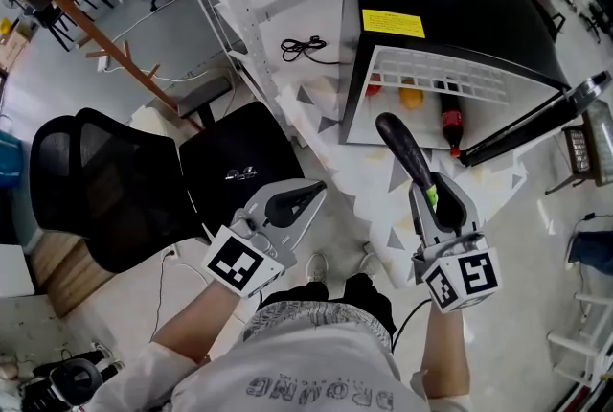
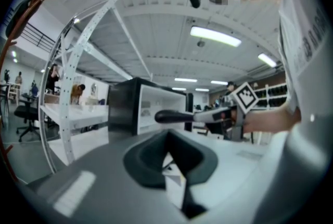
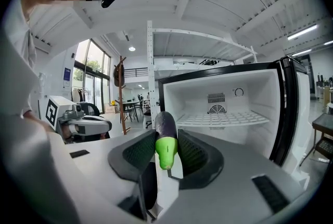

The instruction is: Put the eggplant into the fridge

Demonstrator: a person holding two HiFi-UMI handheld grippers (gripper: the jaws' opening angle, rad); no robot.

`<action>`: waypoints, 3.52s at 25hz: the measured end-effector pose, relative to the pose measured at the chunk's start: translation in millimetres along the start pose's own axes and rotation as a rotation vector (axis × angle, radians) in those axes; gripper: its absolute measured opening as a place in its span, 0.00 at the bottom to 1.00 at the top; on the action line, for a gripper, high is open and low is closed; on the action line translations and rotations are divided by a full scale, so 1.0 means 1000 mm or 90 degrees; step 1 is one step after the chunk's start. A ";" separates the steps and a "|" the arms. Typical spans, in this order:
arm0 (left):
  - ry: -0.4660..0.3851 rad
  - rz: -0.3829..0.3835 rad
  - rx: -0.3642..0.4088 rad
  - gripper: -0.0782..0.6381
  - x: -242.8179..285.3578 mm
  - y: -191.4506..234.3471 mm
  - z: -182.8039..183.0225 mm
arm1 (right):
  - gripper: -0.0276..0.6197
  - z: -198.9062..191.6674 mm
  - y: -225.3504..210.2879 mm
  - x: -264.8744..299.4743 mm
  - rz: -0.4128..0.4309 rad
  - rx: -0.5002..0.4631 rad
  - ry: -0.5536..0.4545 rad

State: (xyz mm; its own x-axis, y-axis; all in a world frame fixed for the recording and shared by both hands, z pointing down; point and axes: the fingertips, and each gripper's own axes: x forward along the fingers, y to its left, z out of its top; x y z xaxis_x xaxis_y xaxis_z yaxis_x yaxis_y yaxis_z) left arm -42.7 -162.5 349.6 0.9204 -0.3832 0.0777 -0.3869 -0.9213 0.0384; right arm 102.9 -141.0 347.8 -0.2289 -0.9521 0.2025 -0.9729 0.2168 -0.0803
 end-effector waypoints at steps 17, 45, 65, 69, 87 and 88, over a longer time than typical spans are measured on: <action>0.025 0.044 -0.018 0.12 0.044 0.005 -0.010 | 0.24 0.030 -0.074 0.056 0.018 -0.028 -0.028; 0.048 0.104 -0.043 0.12 0.088 0.025 -0.021 | 0.24 0.039 -0.131 0.148 0.050 -0.069 -0.010; 0.052 0.112 -0.059 0.12 0.088 0.034 -0.030 | 0.24 0.025 -0.136 0.180 -0.005 -0.200 0.064; 0.053 0.111 -0.059 0.12 0.087 0.035 -0.031 | 0.24 0.022 -0.135 0.182 -0.016 -0.215 0.082; 0.051 0.111 -0.048 0.12 0.085 0.032 -0.028 | 0.25 0.011 -0.134 0.185 -0.018 -0.233 0.126; 0.051 0.111 -0.047 0.12 0.084 0.031 -0.027 | 0.25 0.012 -0.134 0.185 -0.017 -0.230 0.126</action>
State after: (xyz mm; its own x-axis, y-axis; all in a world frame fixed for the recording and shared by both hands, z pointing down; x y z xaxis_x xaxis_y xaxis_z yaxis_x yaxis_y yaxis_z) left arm 21.2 -221.9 384.6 0.8323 -0.5280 0.1686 -0.5464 -0.8327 0.0900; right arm 191.1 -348.5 384.6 -0.1717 -0.9064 0.3860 -0.9195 0.2881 0.2674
